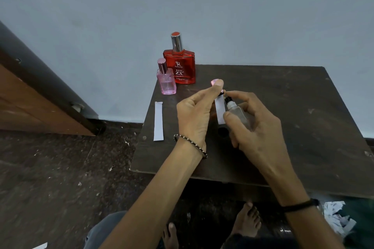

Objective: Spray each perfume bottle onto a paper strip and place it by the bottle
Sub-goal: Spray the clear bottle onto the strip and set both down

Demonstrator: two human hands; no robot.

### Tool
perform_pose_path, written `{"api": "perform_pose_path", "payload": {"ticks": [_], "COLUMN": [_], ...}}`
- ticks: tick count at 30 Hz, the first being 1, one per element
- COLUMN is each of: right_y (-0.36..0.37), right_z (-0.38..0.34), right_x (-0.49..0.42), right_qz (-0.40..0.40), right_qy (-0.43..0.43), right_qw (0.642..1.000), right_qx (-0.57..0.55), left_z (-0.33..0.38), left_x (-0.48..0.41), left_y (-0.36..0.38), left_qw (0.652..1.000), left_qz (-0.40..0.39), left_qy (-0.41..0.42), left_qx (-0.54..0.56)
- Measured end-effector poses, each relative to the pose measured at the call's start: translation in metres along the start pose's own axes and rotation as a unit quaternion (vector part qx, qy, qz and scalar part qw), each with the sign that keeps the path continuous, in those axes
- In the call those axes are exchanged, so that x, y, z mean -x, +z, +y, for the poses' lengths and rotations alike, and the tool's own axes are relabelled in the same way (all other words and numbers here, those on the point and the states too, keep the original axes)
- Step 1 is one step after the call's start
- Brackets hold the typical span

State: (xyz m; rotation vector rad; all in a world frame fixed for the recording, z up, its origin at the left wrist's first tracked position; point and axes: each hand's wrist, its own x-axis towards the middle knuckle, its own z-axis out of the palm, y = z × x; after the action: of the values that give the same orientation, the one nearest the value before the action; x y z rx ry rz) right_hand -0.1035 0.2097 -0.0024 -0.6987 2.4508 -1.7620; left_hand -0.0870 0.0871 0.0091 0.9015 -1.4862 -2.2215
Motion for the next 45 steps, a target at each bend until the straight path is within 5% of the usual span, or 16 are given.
{"api": "perform_pose_path", "payload": {"ticks": [10, 37, 45], "right_y": [0.013, 0.019, 0.008], "right_z": [0.003, 0.008, -0.001], "right_x": [-0.001, -0.001, 0.001], "right_qz": [0.009, -0.006, 0.028], "right_qy": [-0.113, -0.099, -0.089], "right_qw": [0.986, 0.965, 0.980], "right_qx": [0.122, 0.242, 0.177], "left_z": [-0.005, -0.008, -0.008], "left_x": [-0.003, -0.003, -0.008], "left_y": [0.002, 0.003, 0.000], "left_qw": [0.999, 0.998, 0.998], "left_qz": [0.025, 0.006, 0.002], "left_qy": [0.004, -0.048, -0.039], "left_qx": [0.022, 0.034, 0.044]}}
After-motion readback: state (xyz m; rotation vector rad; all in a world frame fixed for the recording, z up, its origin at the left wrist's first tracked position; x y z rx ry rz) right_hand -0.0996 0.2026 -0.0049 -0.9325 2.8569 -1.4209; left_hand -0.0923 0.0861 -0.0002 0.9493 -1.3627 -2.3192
